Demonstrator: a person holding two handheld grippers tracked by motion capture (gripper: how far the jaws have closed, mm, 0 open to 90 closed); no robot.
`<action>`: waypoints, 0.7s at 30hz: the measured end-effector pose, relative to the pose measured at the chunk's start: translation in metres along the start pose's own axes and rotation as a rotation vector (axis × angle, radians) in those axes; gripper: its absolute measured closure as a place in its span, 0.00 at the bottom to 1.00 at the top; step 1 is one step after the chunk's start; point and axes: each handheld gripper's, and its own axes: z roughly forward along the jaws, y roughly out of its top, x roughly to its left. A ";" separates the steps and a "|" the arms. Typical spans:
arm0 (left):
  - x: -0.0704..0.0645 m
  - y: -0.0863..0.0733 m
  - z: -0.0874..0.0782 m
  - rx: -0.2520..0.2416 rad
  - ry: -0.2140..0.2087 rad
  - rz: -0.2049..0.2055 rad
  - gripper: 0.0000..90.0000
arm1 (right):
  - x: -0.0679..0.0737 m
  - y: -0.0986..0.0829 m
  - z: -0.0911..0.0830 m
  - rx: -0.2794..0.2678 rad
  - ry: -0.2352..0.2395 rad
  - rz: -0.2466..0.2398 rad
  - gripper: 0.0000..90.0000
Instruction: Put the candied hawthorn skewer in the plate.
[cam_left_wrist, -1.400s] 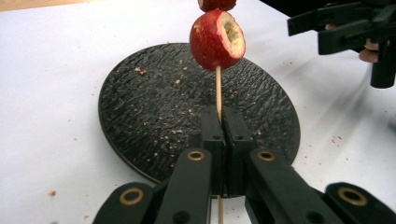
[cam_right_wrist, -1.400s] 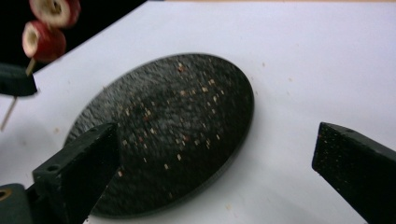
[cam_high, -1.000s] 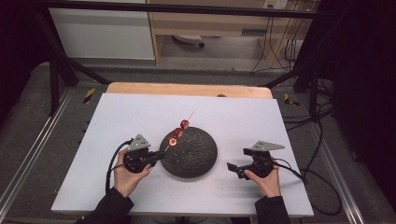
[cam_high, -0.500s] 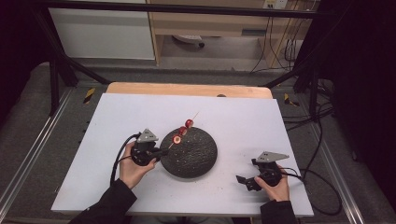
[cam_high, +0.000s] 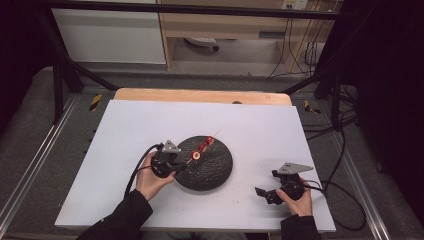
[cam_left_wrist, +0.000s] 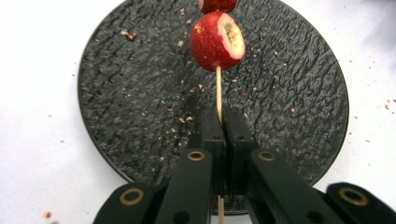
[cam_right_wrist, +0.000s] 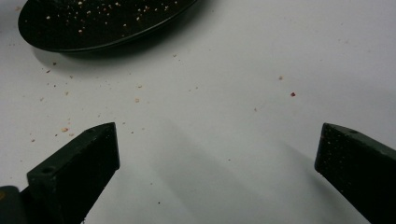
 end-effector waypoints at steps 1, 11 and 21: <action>-0.001 0.000 0.001 0.011 0.001 0.006 0.98 | -0.001 0.000 -0.001 0.000 0.001 0.004 0.01; -0.006 -0.001 0.014 0.088 0.031 0.022 0.98 | -0.003 -0.001 -0.003 -0.005 0.011 0.017 0.01; -0.008 0.000 0.024 0.123 0.059 0.033 0.98 | -0.003 -0.001 -0.003 -0.008 0.012 0.019 0.01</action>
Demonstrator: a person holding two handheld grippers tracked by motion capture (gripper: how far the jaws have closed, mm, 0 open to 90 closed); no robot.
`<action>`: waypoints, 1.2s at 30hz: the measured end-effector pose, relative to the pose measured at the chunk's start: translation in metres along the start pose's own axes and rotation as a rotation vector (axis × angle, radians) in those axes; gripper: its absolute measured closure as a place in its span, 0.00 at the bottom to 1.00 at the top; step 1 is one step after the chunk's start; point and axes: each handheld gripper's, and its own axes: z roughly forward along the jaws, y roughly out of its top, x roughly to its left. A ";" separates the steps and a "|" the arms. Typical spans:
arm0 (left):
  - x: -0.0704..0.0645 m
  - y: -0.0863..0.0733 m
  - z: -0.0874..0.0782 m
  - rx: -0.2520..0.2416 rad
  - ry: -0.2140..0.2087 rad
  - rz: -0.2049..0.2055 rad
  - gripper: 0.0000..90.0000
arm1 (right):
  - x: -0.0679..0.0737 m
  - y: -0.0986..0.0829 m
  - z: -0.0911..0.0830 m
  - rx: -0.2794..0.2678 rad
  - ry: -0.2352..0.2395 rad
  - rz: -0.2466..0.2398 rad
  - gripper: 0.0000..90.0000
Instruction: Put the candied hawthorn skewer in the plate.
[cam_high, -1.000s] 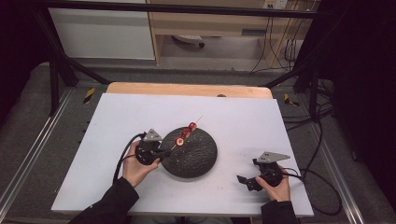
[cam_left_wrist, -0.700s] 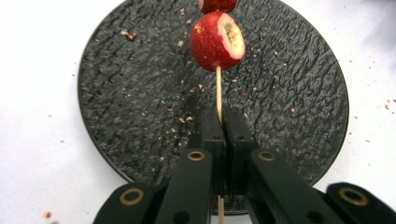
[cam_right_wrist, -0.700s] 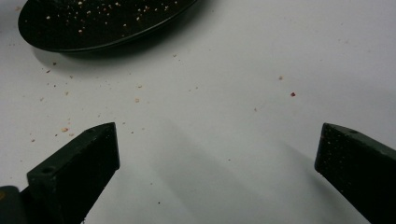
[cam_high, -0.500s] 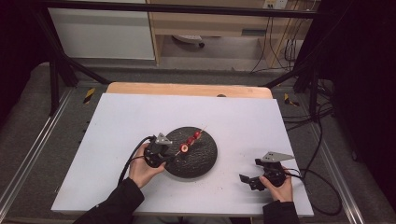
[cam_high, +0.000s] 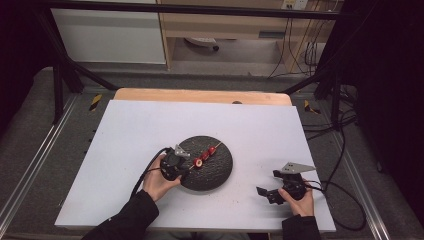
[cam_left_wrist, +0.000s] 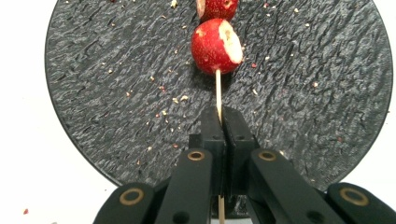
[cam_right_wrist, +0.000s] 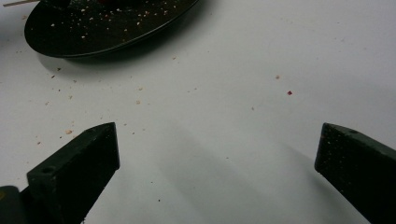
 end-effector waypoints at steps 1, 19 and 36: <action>0.000 0.000 0.001 0.001 0.001 0.000 0.98 | 0.000 0.000 0.000 -0.002 0.000 0.004 0.01; 0.010 -0.007 -0.020 -0.086 -0.067 0.006 0.61 | -0.001 0.000 -0.001 -0.014 0.000 0.019 0.01; 0.050 -0.065 -0.061 -0.218 -0.016 -0.003 0.11 | -0.002 0.000 -0.003 -0.026 -0.006 0.033 0.01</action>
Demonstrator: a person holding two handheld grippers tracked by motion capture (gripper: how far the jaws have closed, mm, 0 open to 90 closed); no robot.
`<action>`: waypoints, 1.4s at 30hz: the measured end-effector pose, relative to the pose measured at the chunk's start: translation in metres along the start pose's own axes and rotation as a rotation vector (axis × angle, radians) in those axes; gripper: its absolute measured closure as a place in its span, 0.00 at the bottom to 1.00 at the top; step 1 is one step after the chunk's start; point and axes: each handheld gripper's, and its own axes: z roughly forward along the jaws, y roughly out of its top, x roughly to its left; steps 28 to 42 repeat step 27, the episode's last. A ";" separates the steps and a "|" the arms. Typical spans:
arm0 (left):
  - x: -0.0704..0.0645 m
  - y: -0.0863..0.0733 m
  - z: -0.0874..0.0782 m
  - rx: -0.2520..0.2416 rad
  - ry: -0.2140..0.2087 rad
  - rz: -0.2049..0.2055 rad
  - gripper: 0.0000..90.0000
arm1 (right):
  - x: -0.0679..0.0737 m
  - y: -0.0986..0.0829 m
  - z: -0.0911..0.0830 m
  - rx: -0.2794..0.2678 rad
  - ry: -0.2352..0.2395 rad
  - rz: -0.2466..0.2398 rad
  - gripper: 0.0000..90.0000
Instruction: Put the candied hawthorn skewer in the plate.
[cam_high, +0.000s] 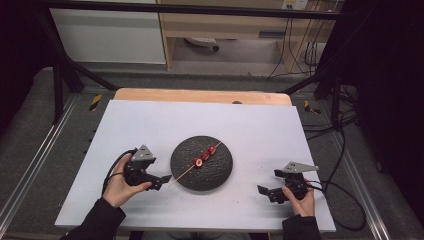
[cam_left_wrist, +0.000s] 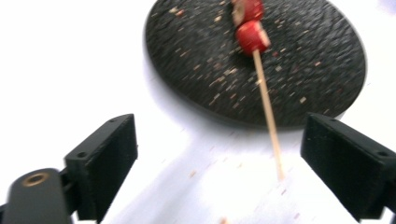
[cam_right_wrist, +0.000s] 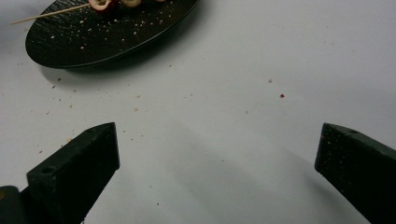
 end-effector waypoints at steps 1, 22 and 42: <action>0.002 -0.004 -0.002 -0.004 0.006 -0.003 0.10 | 0.000 0.000 0.000 -0.001 0.000 -0.001 0.01; 0.029 -0.078 -0.027 -0.048 0.065 -0.028 0.06 | 0.000 -0.001 0.004 0.023 -0.009 0.010 0.01; 0.032 -0.082 -0.027 -0.046 0.065 -0.039 0.06 | 0.000 -0.001 0.004 0.033 -0.017 0.006 0.01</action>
